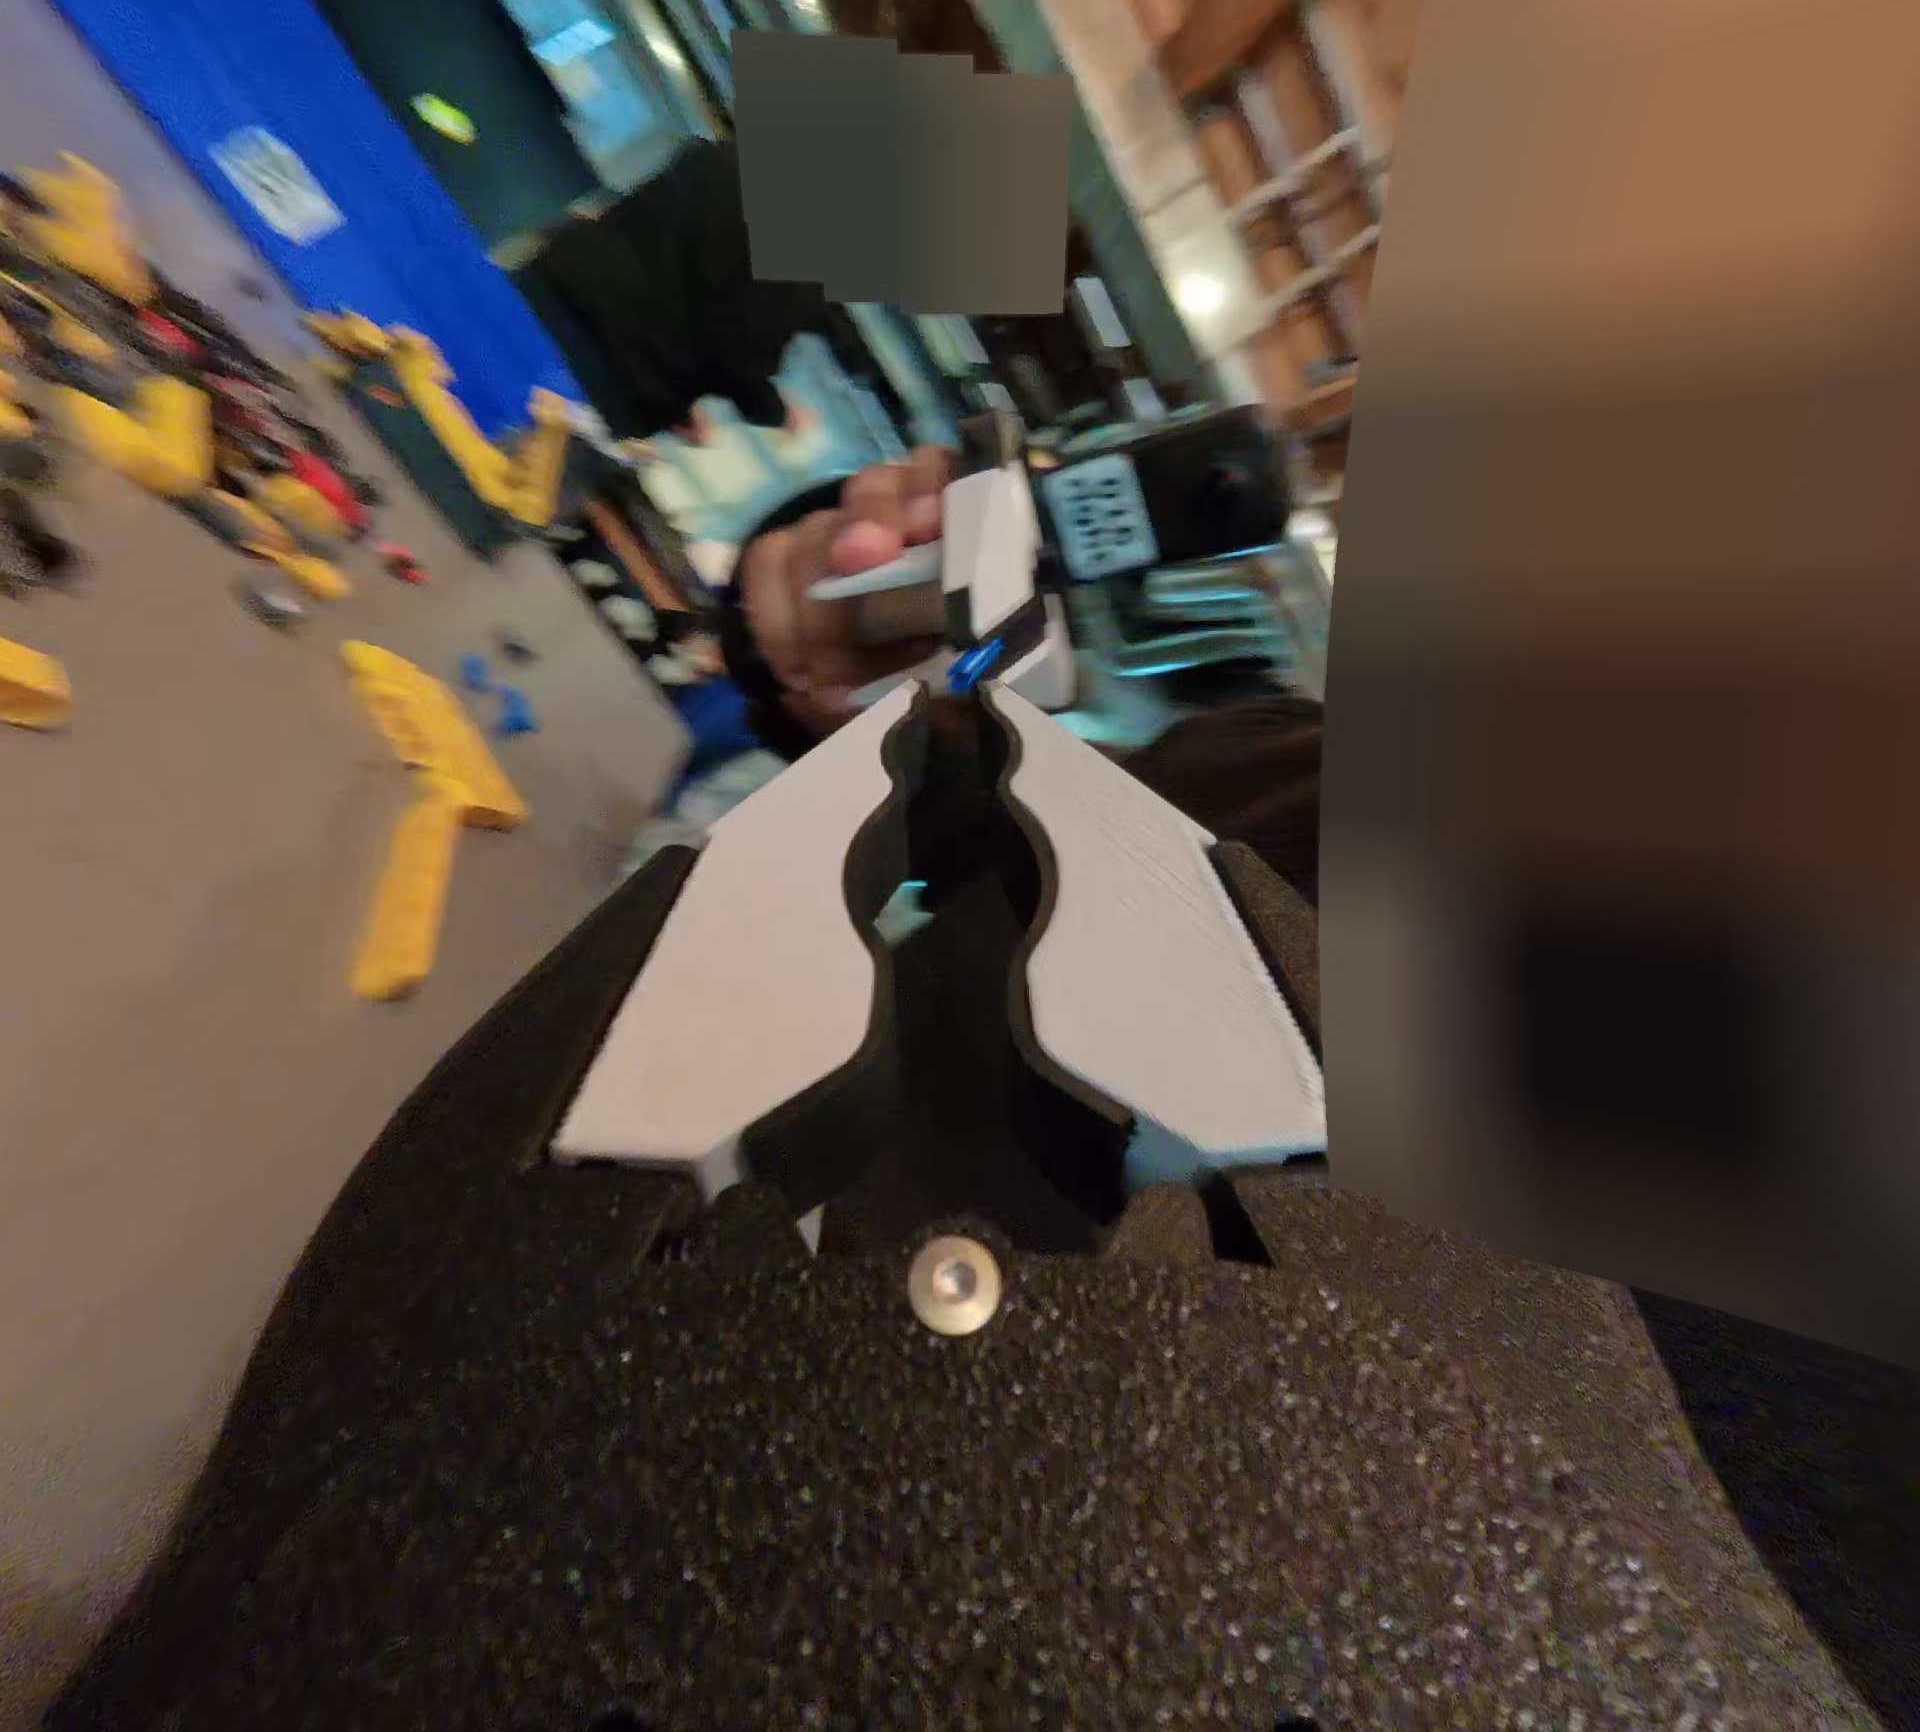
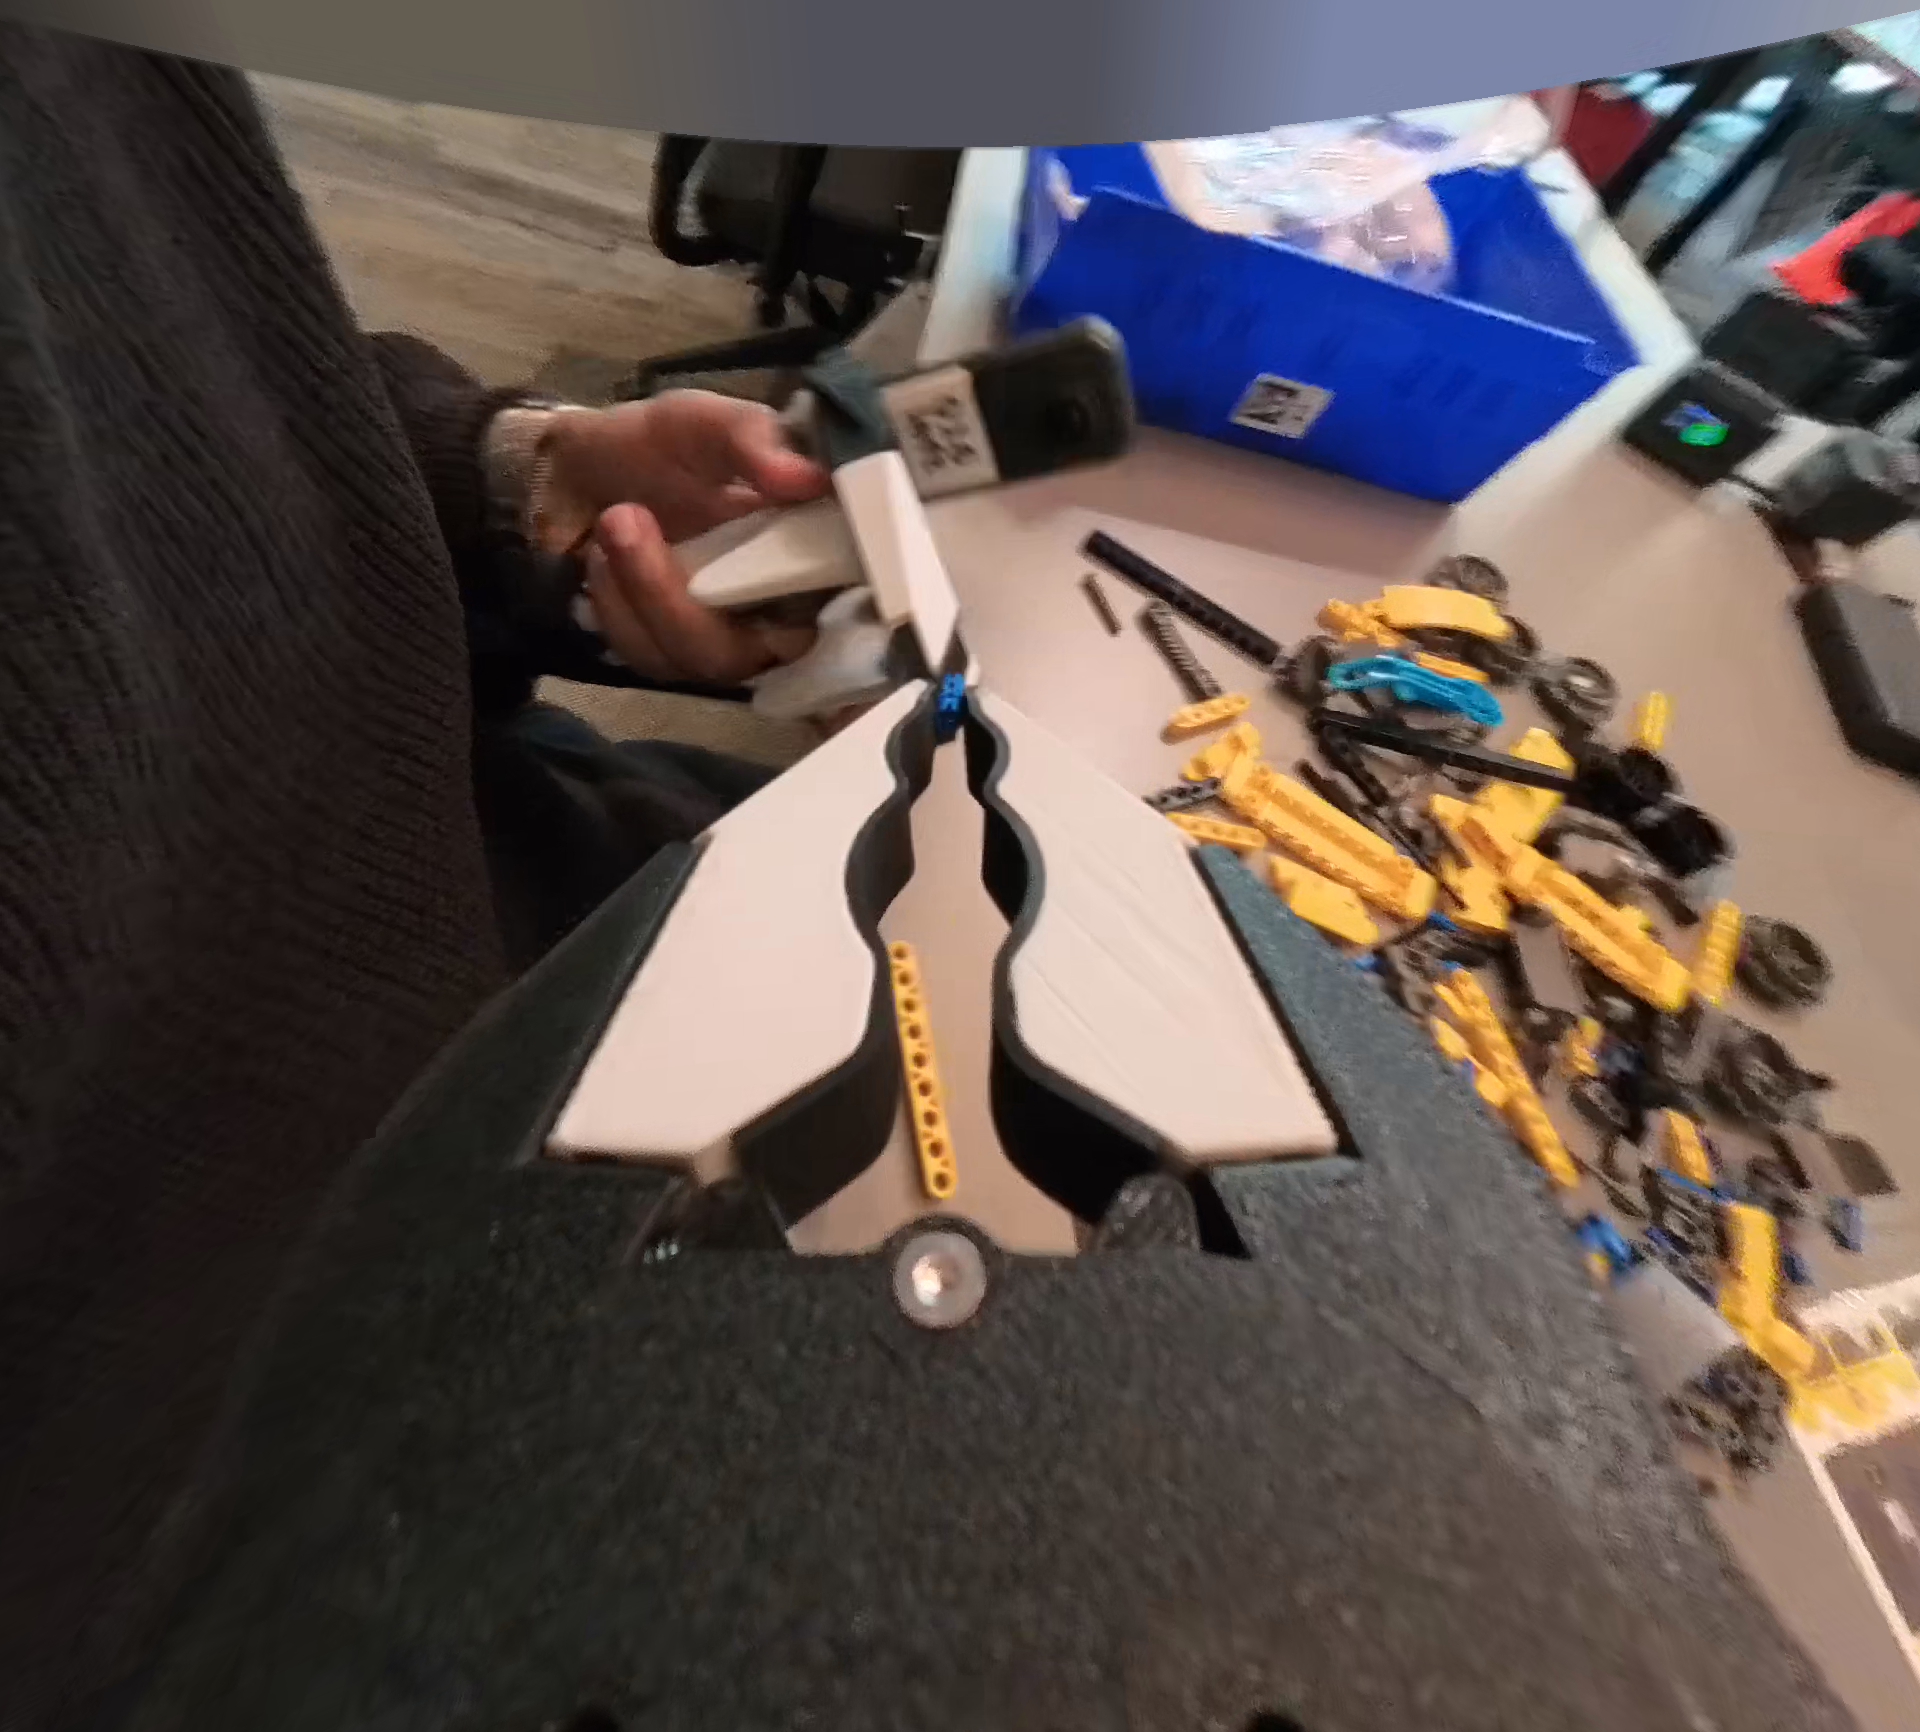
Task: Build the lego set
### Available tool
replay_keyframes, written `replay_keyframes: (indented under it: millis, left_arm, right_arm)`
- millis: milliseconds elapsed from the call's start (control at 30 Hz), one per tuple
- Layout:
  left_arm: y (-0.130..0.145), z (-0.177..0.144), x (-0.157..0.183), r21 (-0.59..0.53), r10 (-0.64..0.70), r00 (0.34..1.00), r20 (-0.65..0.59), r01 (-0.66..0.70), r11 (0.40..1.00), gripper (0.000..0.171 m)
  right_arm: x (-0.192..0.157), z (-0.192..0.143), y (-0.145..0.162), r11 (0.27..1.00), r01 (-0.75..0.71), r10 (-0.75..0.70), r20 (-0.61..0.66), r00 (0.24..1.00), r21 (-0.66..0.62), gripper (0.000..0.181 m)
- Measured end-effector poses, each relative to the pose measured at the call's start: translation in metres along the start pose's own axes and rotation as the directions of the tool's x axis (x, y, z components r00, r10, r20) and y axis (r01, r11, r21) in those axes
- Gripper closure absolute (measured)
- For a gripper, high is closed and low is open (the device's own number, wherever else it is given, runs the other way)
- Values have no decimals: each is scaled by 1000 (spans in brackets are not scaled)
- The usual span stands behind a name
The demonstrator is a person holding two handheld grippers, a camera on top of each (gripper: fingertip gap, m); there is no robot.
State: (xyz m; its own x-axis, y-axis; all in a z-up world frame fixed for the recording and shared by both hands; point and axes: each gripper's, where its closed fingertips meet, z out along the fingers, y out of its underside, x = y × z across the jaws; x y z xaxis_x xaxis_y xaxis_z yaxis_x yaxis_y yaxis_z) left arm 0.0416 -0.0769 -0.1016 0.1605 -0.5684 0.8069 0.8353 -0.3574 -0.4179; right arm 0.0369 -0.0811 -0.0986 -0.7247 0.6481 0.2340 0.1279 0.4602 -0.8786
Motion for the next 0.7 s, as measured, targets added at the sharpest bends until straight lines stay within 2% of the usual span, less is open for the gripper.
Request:
replay_keyframes:
  millis: [33, 100, 200, 300, 367, 467, 700]
  left_arm:
    - [-3, -2, -8, -1, 90, 991, 101, -90, 996, 155]
    - [-9, -10, -24, -51, 281, 908, 309, -280, 959, 146]
    - [-8, -18, -45, -243, 514, 700, 496, -457, 856, 144]
    - [10, -24, -70, -492, 680, 488, 547, -470, 733, 144]
    - [22, -24, -82, -593, 745, 406, 529, -451, 667, 145]
    - [34, -18, -85, -620, 757, 420, 500, -436, 652, 145]
    - [31, -25, -87, -608, 734, 434, 523, -413, 678, 146]
  right_arm:
    - [8, -2, 0, 1000, -5, 5, -46, 999, -10, 177]
    - [23, -3, 9, 995, -55, 46, -115, 992, -79, 177]
    - [36, -2, 40, 959, -164, 131, -150, 980, -232, 177]
    - [28, 3, 76, 877, -217, 183, -119, 976, -430, 177]
    - [16, 5, 92, 813, -216, 208, -78, 975, -540, 177]
    - [3, 8, 107, 740, -171, 211, -18, 977, -651, 177]
    - [-6, 13, 119, 668, -123, 223, 40, 974, -734, 178]
